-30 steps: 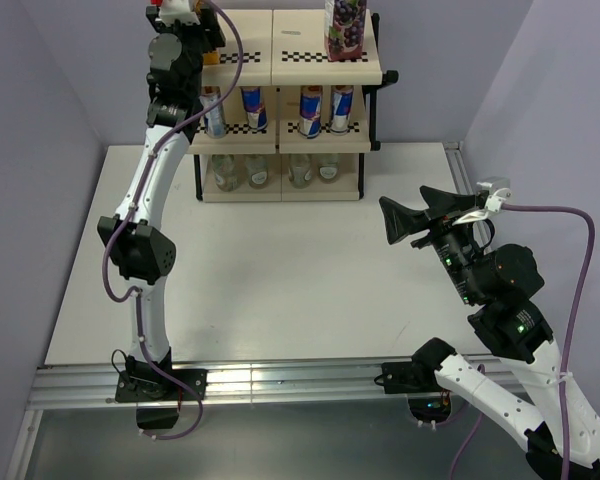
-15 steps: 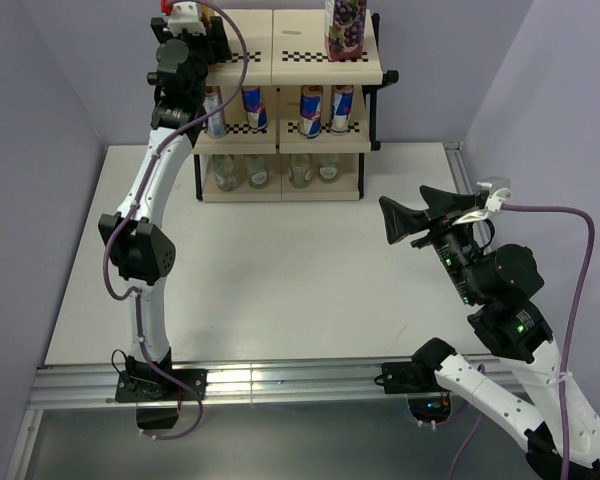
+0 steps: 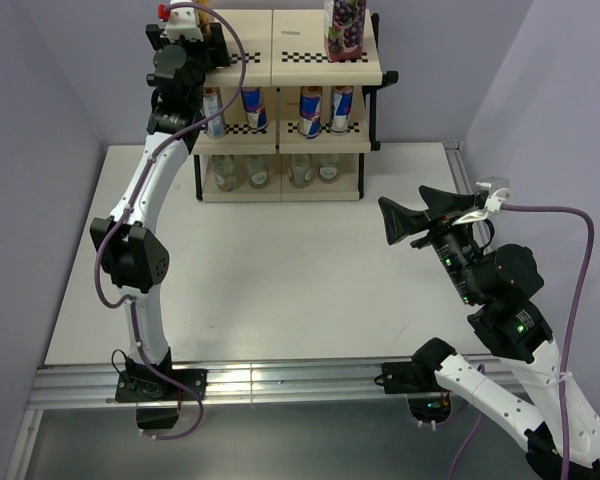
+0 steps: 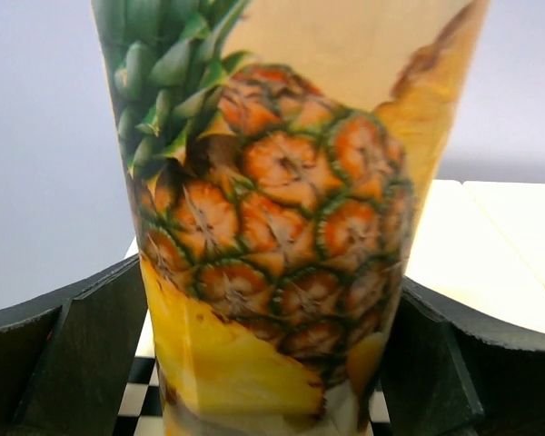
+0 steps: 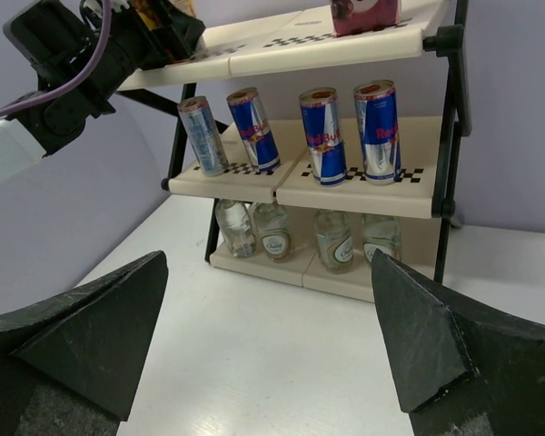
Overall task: Place and organize the beverage onto the shelf
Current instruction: Place the drink on the shelf.
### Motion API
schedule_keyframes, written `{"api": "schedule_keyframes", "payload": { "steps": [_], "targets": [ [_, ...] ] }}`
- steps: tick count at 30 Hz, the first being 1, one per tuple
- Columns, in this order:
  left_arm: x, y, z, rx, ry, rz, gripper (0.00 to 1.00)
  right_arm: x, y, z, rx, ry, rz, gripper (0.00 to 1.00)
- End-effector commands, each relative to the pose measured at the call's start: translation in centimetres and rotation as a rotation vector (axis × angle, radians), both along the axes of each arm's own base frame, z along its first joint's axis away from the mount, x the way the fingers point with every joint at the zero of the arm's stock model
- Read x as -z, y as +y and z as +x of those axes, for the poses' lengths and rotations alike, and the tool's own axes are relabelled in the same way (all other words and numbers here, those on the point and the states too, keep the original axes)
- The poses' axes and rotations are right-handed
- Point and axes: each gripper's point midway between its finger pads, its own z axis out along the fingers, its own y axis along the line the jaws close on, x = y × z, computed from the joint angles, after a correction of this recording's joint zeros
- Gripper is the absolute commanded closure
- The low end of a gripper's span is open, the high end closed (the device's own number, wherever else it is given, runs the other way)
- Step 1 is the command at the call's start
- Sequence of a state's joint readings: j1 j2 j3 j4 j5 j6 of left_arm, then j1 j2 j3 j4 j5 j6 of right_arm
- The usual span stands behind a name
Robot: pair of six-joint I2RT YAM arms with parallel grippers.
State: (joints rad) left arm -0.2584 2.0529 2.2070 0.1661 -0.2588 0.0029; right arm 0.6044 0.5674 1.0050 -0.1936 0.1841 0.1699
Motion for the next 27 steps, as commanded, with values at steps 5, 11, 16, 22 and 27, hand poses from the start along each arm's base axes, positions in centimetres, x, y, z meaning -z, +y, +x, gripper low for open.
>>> {"api": "schedule_keyframes", "payload": {
  "steps": [5,11,16,22,27],
  "targets": [
    [-0.3,0.7,-2.1,0.006,0.038,-0.057,0.01,-1.3,0.1,-0.5,-0.019,-0.034,0.026,0.0],
    [-0.4,0.4,-2.2,0.024,0.049,-0.061,0.01,-1.4,0.1,-0.7,-0.027,-0.036,0.025,0.0],
    [-0.2,0.3,-2.8,0.037,0.06,-0.068,0.0,-1.7,0.1,-0.8,-0.031,-0.041,0.027,0.0],
    [-0.8,0.4,-3.9,0.049,0.071,-0.073,0.0,-1.3,0.6,-0.6,-0.048,-0.016,0.006,0.0],
    [-0.9,1.1,-4.6,0.019,0.083,-0.087,0.01,-1.2,1.0,-0.3,-0.056,0.009,-0.016,0.0]
  ]
}}
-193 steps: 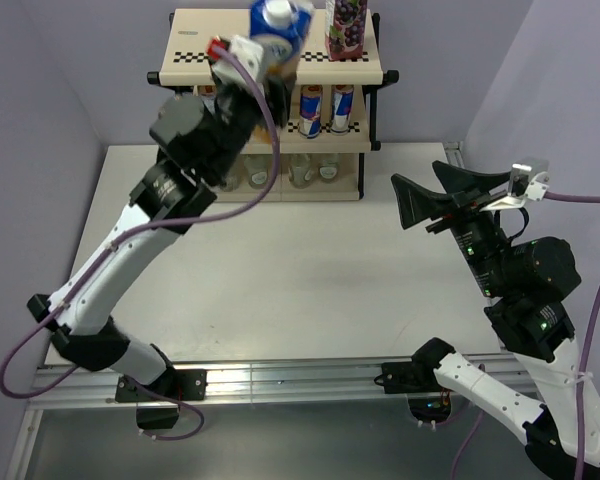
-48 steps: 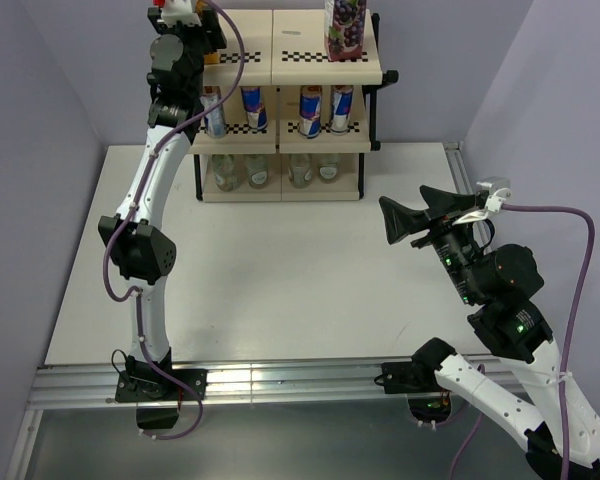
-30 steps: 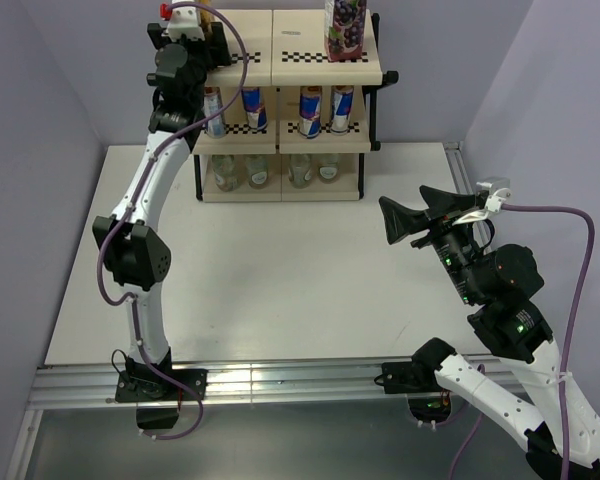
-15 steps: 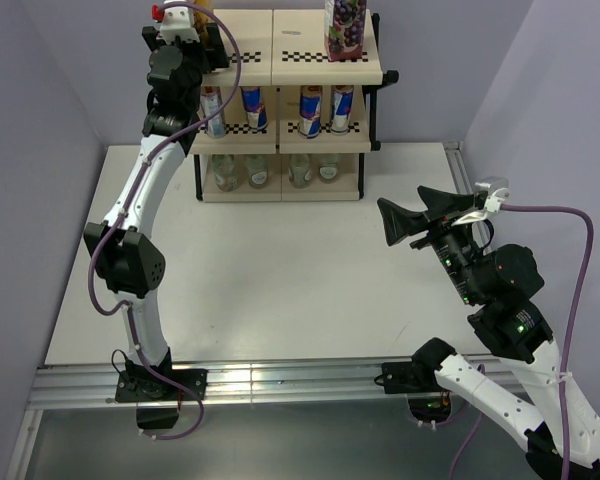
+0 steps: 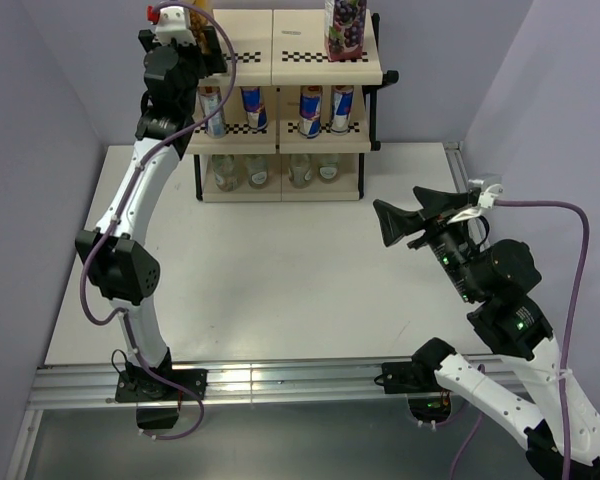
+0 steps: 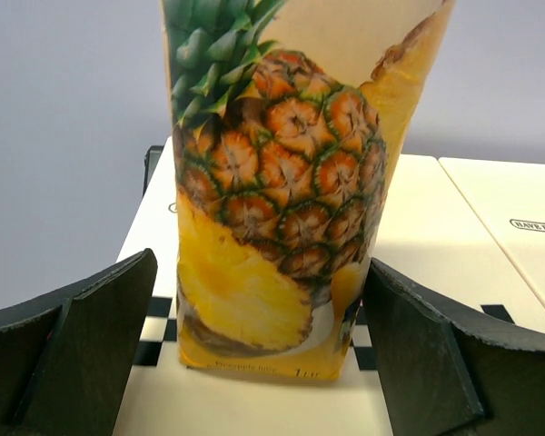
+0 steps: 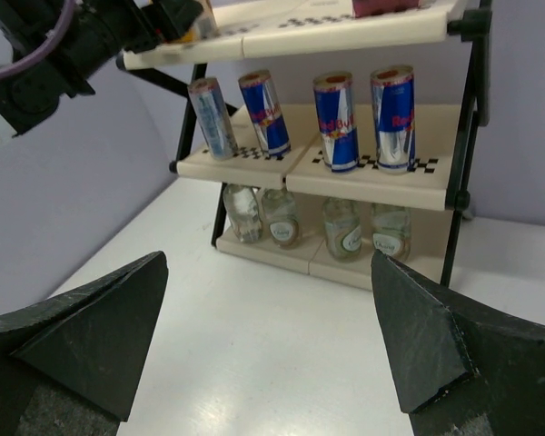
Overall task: Place and organize the beverage onto the shelf
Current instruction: Place the drink on the shelf, then reset both arms
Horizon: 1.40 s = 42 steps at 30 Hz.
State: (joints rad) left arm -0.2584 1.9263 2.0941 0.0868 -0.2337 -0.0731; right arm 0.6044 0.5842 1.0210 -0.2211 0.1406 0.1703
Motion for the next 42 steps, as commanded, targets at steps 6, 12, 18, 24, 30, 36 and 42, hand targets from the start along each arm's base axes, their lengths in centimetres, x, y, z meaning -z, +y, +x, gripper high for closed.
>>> {"api": "schedule_keyframes", "payload": {
  "steps": [6,12,18,24,30,36,42],
  "targets": [
    [-0.6,2.1,-3.6,-0.053,0.025,-0.061,0.0,-0.1,0.8,1.5,0.012,0.077,-0.045,0.0],
    [-0.6,4.1,-6.3,-0.107,0.036,-0.144,0.01,1.8,0.6,3.9,0.1,0.159,-0.083,0.0],
    [-1.4,5.2,-10.2,-0.115,0.038,-0.197,0.0,3.4,0.1,5.8,0.163,0.226,-0.111,0.0],
    [4.2,7.7,-16.2,-0.212,0.239,-0.314,0.01,5.5,-3.3,7.2,0.348,0.289,-0.141,0.0],
    [13.3,9.0,-22.5,-0.263,0.459,-0.335,0.01,6.0,-6.8,5.8,0.482,0.279,-0.144,0.0],
    [18.3,10.9,-27.7,-0.334,0.654,-0.21,0.0,8.3,-8.5,3.7,0.519,0.295,-0.135,0.0],
    [22.7,11.7,-30.9,-0.306,0.664,-0.106,0.0,10.8,-8.8,1.8,0.475,0.326,-0.146,0.0]
  ]
}}
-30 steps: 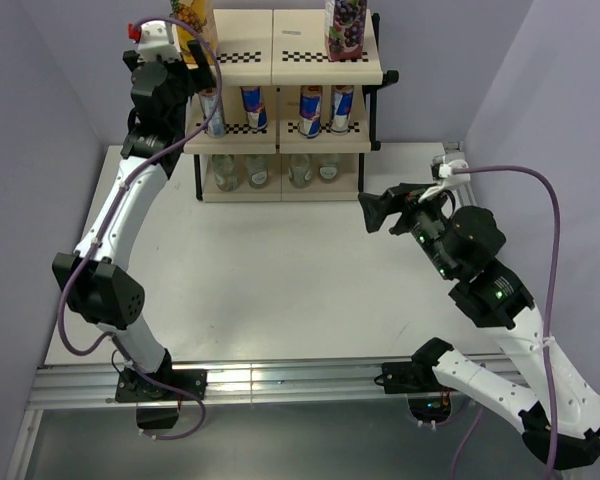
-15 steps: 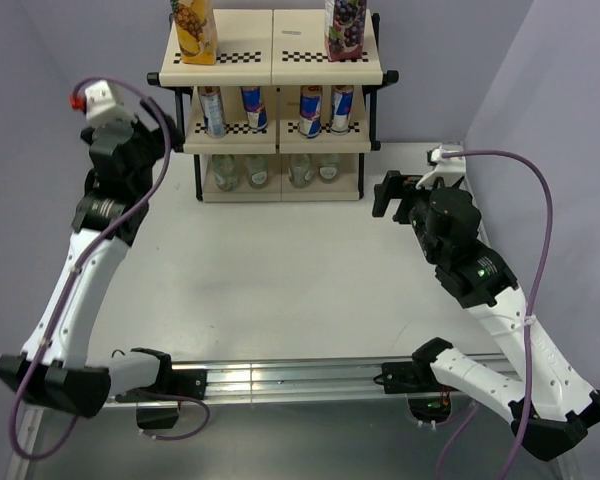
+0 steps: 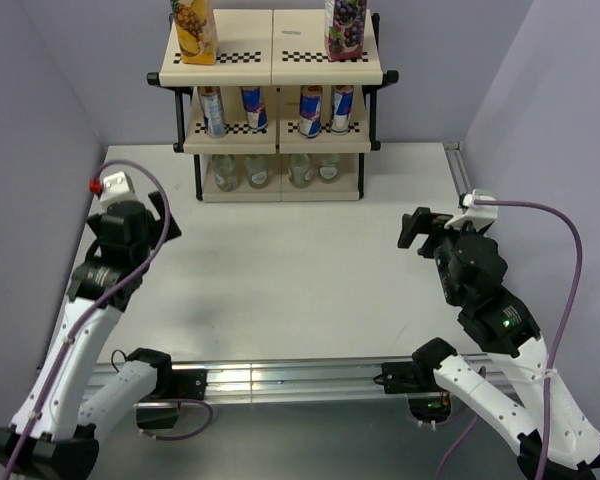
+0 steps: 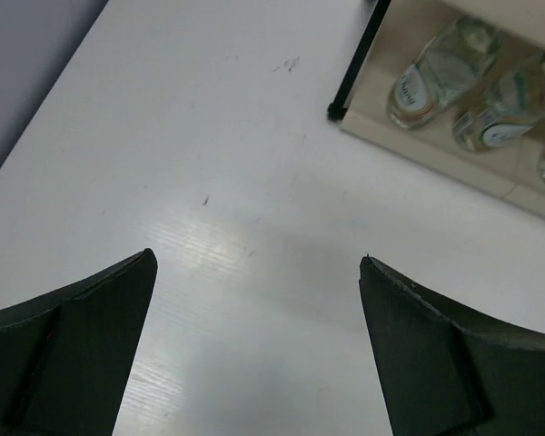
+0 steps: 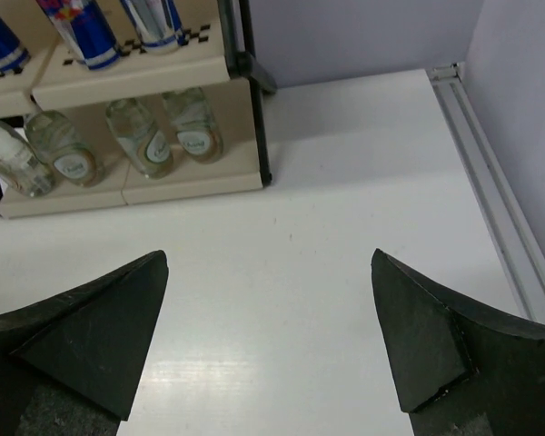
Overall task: Place and organize the beverage onto the shelf
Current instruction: Reset both arms
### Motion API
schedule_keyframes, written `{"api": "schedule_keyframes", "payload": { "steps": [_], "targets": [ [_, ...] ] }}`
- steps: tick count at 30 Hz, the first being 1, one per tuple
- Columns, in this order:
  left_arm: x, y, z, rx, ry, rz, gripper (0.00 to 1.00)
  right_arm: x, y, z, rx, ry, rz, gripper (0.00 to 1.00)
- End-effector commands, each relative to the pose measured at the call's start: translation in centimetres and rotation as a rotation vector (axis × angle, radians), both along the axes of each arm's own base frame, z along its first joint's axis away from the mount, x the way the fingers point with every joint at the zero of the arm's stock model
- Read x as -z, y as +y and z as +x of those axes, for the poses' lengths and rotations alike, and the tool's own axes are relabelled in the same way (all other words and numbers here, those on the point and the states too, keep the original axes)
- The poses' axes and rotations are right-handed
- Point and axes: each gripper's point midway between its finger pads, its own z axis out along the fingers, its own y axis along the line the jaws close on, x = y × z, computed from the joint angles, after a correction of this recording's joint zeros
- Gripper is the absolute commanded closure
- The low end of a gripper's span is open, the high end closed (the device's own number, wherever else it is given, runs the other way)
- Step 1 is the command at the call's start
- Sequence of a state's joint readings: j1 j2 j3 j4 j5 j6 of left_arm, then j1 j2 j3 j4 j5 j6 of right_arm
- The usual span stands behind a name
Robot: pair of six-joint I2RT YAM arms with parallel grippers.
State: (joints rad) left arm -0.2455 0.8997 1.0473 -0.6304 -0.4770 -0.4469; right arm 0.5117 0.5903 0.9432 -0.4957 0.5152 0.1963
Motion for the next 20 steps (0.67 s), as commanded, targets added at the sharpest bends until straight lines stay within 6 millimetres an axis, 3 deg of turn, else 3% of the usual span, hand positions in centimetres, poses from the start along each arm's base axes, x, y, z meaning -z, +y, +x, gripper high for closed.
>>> {"api": "schedule_keyframes", "payload": {
  "steps": [1,3,4,6,12,20],
  "targets": [
    [1.0,1.3,-2.6,-0.003,-0.05,0.044,0.01,0.9,-0.3,-0.9,0.0,0.021,0.018,0.0],
    [1.8,-0.1,-2.8,0.06,-0.114,-0.017,0.0,1.3,-0.3,-1.3,-0.015,0.017,0.03,0.0],
    [0.8,-0.3,-3.4,0.085,-0.186,-0.038,0.01,1.3,-0.3,-1.4,-0.014,0.009,0.04,0.0],
    [1.5,-0.7,-3.7,0.125,-0.206,-0.034,0.01,2.0,-0.3,-1.7,-0.021,0.003,0.039,0.0],
    [1.5,0.3,-3.6,0.071,-0.197,-0.03,0.01,3.9,-0.1,-1.3,-0.011,0.026,0.06,0.0],
    [1.3,1.0,-3.6,0.06,-0.216,-0.042,0.01,3.8,0.2,-1.2,-0.015,0.006,0.085,0.0]
  ]
}}
